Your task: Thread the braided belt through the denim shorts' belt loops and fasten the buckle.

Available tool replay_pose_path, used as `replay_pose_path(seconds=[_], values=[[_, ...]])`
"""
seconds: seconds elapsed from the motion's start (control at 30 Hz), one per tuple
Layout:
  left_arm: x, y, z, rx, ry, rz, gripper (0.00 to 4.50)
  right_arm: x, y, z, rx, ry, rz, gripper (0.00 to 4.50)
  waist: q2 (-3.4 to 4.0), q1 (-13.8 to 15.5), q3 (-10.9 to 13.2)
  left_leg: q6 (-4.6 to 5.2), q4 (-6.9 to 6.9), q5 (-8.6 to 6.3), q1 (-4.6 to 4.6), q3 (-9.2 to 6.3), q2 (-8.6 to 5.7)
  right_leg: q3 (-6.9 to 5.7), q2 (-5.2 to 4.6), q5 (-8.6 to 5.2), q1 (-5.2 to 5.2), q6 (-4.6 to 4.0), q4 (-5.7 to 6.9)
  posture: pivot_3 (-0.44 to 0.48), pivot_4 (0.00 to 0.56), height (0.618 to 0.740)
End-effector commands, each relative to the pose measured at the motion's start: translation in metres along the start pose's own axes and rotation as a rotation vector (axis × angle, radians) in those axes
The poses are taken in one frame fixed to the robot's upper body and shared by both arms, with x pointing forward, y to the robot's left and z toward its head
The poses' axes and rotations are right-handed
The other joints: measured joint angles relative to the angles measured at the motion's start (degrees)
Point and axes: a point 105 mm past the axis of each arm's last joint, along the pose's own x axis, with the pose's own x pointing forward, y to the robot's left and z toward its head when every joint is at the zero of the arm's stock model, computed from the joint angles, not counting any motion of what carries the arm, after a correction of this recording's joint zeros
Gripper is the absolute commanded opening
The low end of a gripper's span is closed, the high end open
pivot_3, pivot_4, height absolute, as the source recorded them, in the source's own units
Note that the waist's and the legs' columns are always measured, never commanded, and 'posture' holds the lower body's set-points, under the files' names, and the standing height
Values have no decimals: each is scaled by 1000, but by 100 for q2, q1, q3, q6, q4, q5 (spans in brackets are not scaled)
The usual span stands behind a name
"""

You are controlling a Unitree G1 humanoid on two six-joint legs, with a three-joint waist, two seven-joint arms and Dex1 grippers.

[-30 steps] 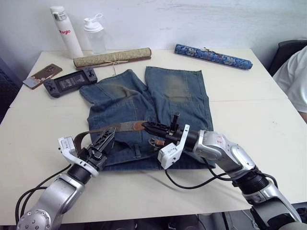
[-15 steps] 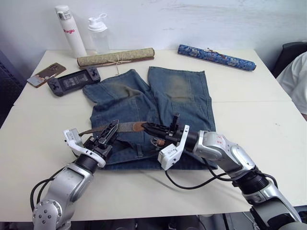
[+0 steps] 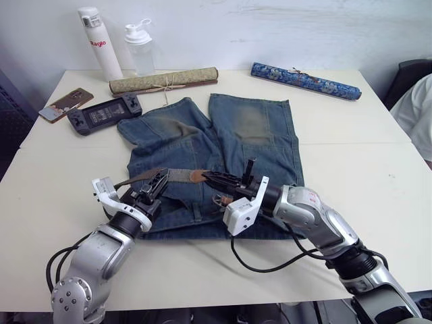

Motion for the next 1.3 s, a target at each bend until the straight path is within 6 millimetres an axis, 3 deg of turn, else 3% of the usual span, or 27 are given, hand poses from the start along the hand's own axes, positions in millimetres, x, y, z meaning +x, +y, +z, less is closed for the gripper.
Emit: replay_pose_path(seconds=[0.03,0.17,0.2,0.4,0.5,0.63,0.87,1.1,1.3], values=[[1,-26,-11,54,53,-92,0,-3,-18,-2,91,24,-55,973,0,-2,0,0,-1,0,0,0,0,0,0,0,0,0,-1,0,150,717],[-1,-24,-2,83,34,-79,0,-14,-12,-12,251,86,-27,2906,1,1,1,0,-1,0,0,0,0,-1,0,0,0,0,-2,0,150,717],[-4,-21,2,111,32,-67,0,-19,-10,-16,367,116,-14,3068,1,0,1,0,-2,0,-1,-1,0,-1,0,0,0,0,-2,0,150,717],[-26,-3,23,165,-27,10,0,-50,-5,-13,760,128,92,3068,2,10,1,0,-10,0,-2,-4,1,-3,1,0,0,0,-9,0,150,717],[-36,7,23,191,4,41,0,-61,-9,-6,992,111,151,3068,20,3,12,6,-38,-5,-2,-7,0,-5,-5,-1,0,-2,-32,0,150,717],[-47,20,23,185,27,68,0,-66,-8,-1,1115,129,227,3068,22,3,14,8,-80,-6,5,-16,0,-13,-6,-3,-2,-10,-49,0,150,717],[-62,39,28,174,52,119,0,-66,2,-2,1191,187,246,157,26,1,16,3,-92,-8,-1,-18,1,-20,-6,-8,-10,-20,-61,0,150,717],[-62,46,27,206,68,153,0,-66,16,-5,1197,250,250,61,29,8,18,-4,-92,-12,-11,-18,-1,-24,-11,-7,-12,-19,-76,0,150,717],[-50,51,23,218,71,165,0,-67,11,12,1253,187,250,61,30,8,18,-4,-92,-12,-21,-20,0,-28,-11,-5,-16,-16,-81,0,150,717]])
